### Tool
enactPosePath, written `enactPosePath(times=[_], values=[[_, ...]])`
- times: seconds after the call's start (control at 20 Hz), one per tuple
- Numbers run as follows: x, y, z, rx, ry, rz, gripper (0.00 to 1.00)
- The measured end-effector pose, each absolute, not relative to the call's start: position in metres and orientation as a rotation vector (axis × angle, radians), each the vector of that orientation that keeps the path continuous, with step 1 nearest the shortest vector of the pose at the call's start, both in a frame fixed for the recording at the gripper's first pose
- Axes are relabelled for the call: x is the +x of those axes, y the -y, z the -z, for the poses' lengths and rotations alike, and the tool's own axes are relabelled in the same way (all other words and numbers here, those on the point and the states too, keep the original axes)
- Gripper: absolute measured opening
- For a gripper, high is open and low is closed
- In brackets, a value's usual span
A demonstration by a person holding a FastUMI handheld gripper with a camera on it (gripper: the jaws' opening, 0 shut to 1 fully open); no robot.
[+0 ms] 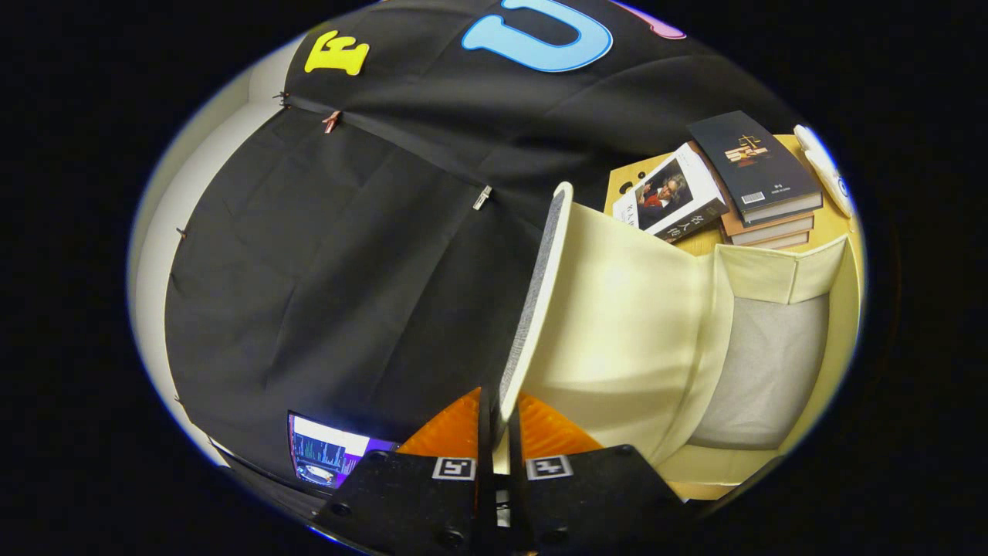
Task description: Open the storage box then place both shoes into the box .Put the left shoe in first, then the right shoe, with the right side of both shoes facing outward in a uniform manner.
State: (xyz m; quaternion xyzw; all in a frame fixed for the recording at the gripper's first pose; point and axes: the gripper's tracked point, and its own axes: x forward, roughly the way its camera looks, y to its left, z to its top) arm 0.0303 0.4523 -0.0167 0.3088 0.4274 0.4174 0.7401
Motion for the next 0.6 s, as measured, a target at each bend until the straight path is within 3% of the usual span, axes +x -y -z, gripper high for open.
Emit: enactPosePath(times=[0.2,0.6], values=[[0.05,-0.415,0.008,0.653,-0.831,-0.842,0.97],[0.083,-0.261,0.012,0.403,-0.607,-0.635,0.97]])
